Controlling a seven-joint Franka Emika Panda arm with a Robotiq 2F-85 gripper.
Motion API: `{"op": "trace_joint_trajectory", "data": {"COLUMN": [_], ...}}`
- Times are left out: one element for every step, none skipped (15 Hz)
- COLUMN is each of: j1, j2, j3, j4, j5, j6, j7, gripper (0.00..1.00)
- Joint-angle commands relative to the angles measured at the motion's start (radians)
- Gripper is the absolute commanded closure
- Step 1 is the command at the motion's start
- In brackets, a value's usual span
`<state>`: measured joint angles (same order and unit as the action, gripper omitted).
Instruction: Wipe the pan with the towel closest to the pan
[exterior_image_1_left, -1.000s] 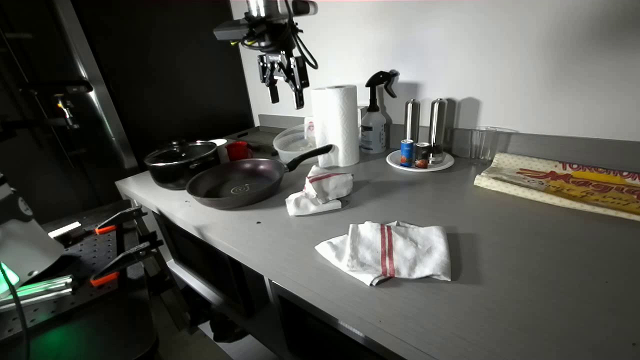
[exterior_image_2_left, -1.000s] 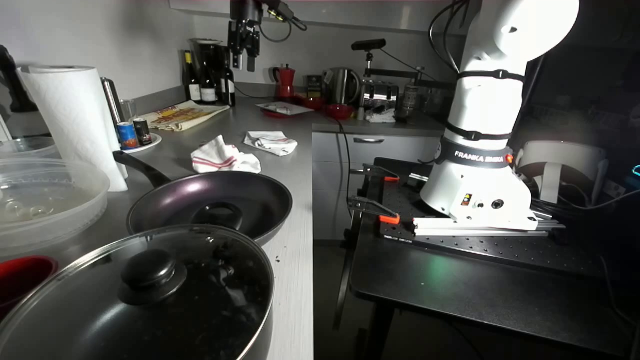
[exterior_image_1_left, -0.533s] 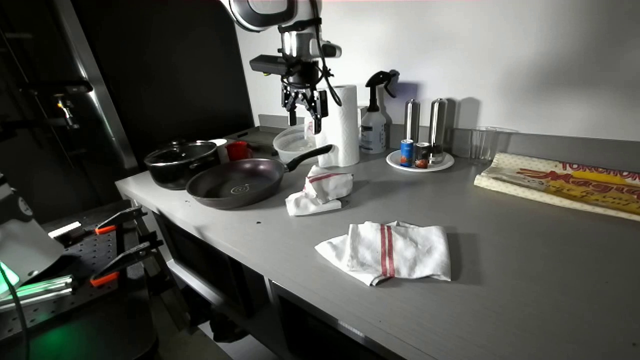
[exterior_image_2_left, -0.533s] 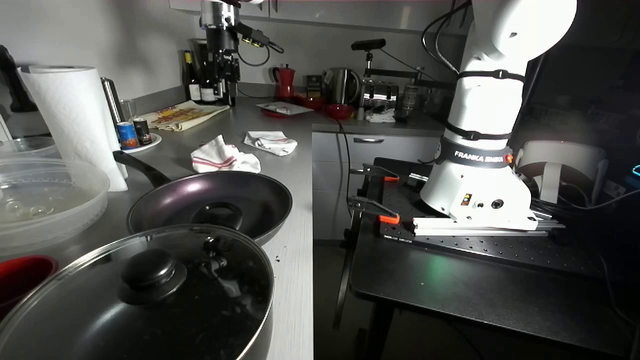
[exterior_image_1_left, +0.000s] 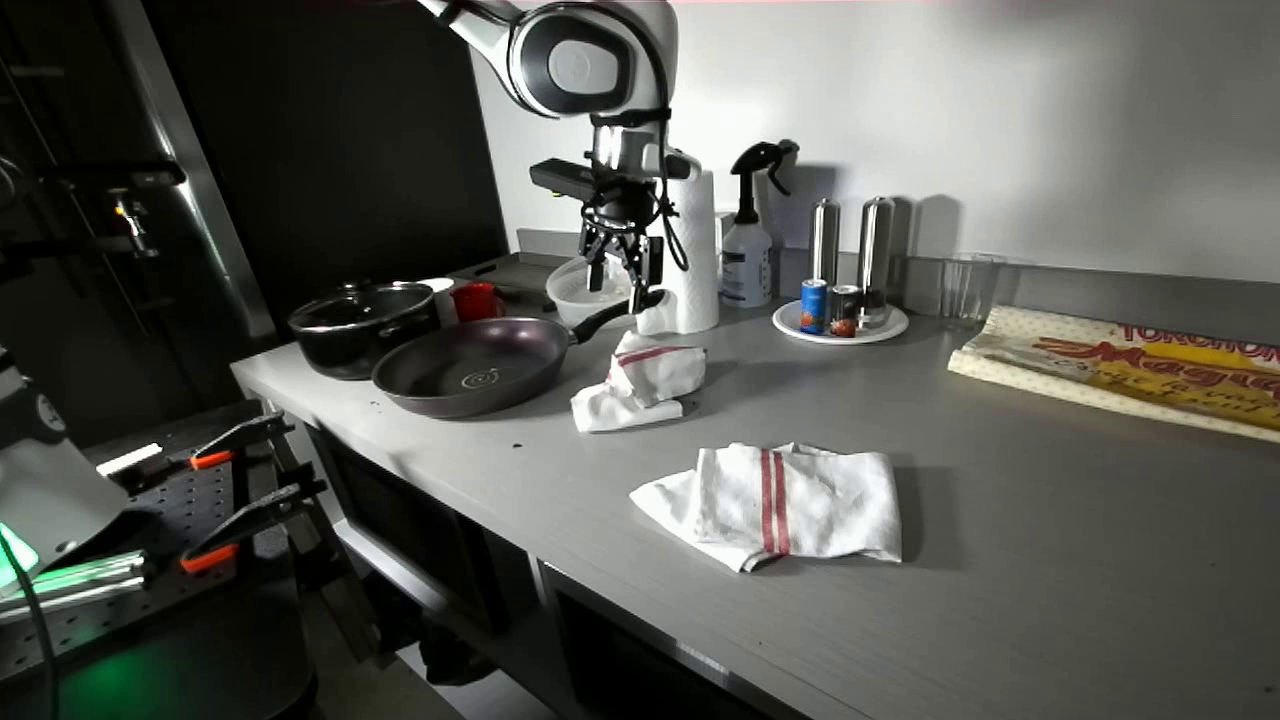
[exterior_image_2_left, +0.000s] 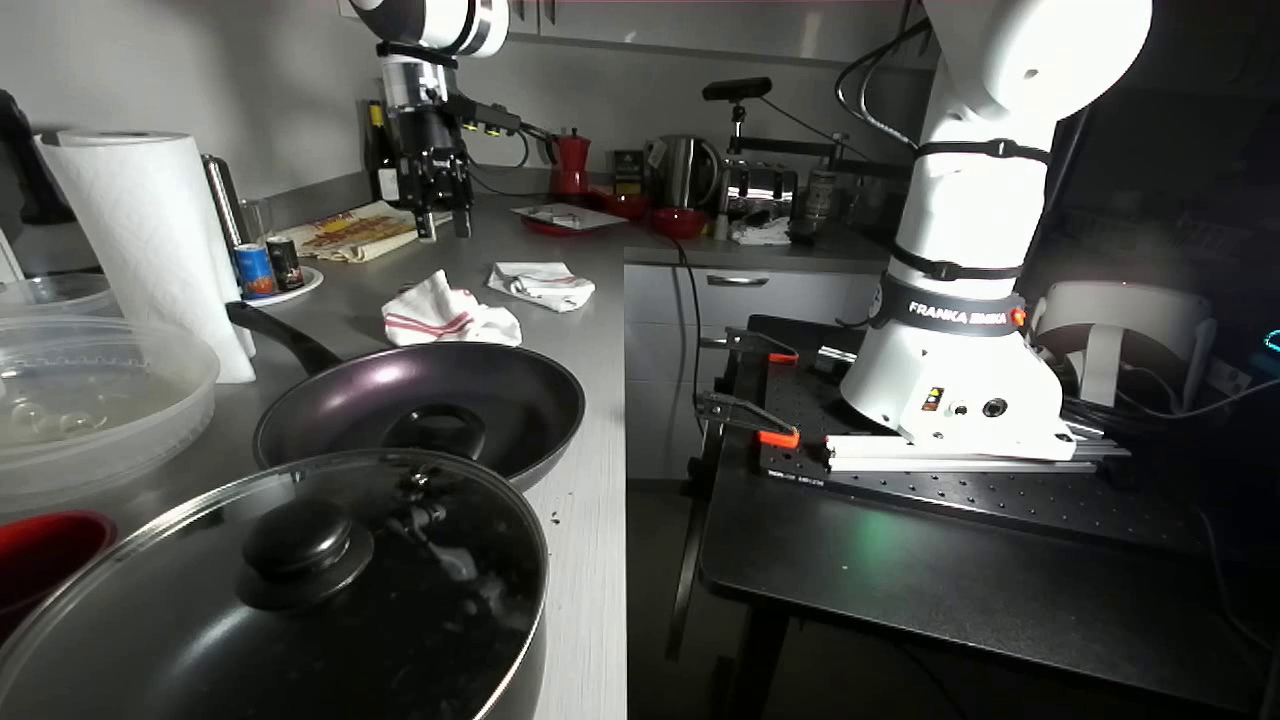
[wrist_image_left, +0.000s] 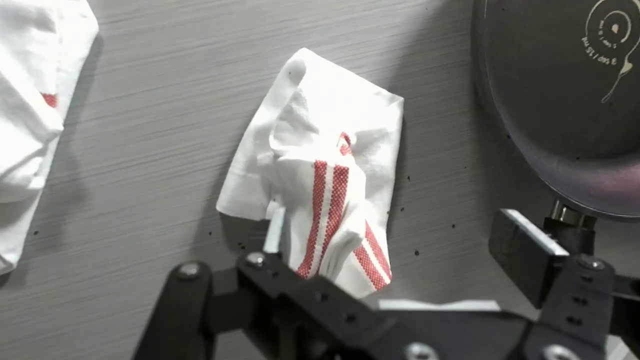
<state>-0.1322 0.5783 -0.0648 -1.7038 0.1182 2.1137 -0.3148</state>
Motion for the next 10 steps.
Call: {"op": "trace_joint_trajectory", "data": {"j1": [-0.008,-0.011,-0.012,-0.016,-0.022,-0.024,-0.028,-0.028,-0.028,-0.025], "j2": [0.056,0.066,0.077,0.088,0.102,0.113,0.124,0.135,0.143,0.151], "j3": [0.0,-0.005,-0.012,-0.017,-0.02,-0.024,-0.023,-0.024,-0.021,-0.019], "j4": [0.055,0.056,0.058,0.061,0.067,0.07,0.077,0.083,0.088,0.096], "j5": [-0.035,-0.038,-0.044,-0.045,-0.045,-0.048,-0.047,-0.052,-0.055,-0.059], "j6": [-0.036,-0.035,-0.032,-0.033,-0.035,-0.031,-0.035,-0.03,-0.026,-0.023], "j7": [0.077,0.095,0.118,0.136,0.149,0.166,0.173,0.182,0.18,0.183], "gripper": [0.0,0.0,0.0,0.0,0.0,0.0,0.0,0.0,0.0,0.0]}}
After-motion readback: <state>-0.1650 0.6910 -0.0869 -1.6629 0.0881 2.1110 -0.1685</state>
